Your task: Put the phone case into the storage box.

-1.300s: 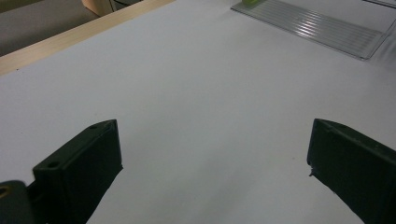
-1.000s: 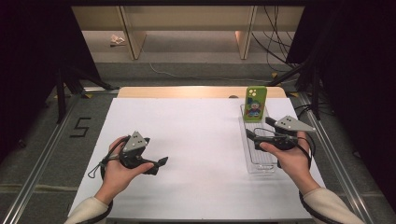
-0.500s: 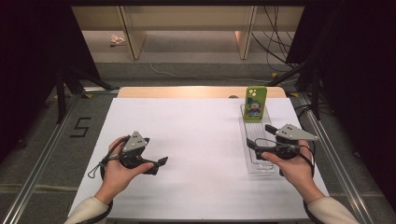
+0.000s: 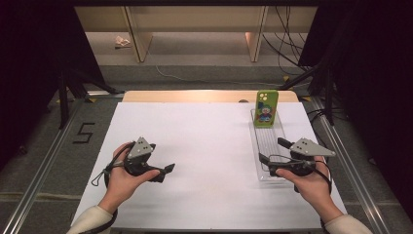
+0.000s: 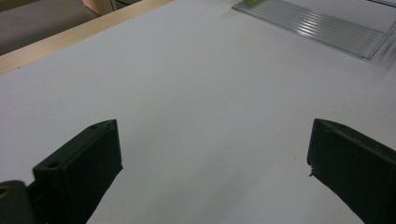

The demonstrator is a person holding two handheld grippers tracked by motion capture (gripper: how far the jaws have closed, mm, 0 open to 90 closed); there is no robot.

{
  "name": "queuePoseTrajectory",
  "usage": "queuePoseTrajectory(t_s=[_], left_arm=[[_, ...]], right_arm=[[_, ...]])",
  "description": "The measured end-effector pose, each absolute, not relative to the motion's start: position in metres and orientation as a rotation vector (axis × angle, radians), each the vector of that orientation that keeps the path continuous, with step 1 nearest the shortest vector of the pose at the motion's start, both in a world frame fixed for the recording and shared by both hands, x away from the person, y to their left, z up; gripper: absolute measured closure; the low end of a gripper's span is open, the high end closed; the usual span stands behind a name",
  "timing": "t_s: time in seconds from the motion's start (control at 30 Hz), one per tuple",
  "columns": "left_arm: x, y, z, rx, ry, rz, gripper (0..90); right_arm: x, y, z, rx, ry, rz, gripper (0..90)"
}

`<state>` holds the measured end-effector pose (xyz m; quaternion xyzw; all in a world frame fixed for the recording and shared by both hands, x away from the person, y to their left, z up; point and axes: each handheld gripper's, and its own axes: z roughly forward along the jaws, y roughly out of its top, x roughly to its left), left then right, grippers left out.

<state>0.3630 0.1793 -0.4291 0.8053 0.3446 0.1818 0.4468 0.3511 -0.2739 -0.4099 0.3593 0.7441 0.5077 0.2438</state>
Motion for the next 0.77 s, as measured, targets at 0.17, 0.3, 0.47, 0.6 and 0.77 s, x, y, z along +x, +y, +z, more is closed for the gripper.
queuePoseTrajectory(t_s=[0.17,0.3,0.47,0.6,0.77], left_arm=[[0.3630,0.1793,-0.4291,1.995,0.852,0.450,2.6],[0.3631,0.1795,-0.4293,1.999,0.853,0.450,2.6],[0.3631,0.1793,-0.4292,1.999,0.852,0.451,2.6],[0.3635,0.1790,-0.4295,2.000,0.851,0.450,2.6],[0.3636,0.1792,-0.4291,1.999,0.852,0.450,2.6]], right_arm=[[0.3464,-0.2755,-0.4107,0.982,2.031,1.397,12.6],[0.3440,-0.2760,-0.4110,0.988,2.033,1.404,12.6],[0.3429,-0.2756,-0.4104,0.983,2.031,1.410,12.6],[0.3429,-0.2757,-0.4101,0.981,2.030,1.415,12.6],[0.3428,-0.2765,-0.4098,0.989,2.026,1.440,13.7]])
